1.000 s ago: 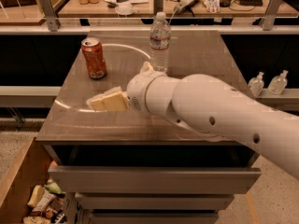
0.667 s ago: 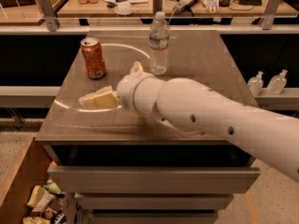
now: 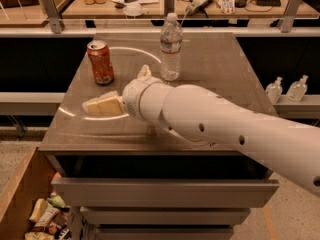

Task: Move coke can near water bottle

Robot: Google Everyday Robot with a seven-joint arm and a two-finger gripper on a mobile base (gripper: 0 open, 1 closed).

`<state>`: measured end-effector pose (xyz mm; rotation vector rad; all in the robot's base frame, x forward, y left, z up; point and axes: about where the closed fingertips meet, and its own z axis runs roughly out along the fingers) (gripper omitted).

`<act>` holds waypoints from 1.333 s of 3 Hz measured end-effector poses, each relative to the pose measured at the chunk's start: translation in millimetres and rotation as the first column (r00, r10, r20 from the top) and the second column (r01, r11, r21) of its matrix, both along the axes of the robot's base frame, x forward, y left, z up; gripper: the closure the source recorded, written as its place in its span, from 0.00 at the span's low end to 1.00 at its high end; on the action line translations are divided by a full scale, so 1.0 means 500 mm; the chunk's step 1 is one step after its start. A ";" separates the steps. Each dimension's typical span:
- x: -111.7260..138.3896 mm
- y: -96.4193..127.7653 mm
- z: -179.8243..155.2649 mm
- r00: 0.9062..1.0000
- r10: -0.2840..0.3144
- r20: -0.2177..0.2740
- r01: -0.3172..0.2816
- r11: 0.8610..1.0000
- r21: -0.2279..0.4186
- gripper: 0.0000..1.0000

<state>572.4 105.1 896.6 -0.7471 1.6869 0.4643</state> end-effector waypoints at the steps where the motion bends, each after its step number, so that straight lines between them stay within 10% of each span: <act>1: 0.035 0.023 0.022 0.999 -0.017 0.044 0.016 0.999 0.033 0.00; 4: 0.183 0.136 -0.034 1.000 0.002 0.014 -0.002 0.999 0.046 0.00</act>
Offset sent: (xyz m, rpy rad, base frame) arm 0.0776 0.0411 -0.0012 0.0685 -0.0504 -0.0355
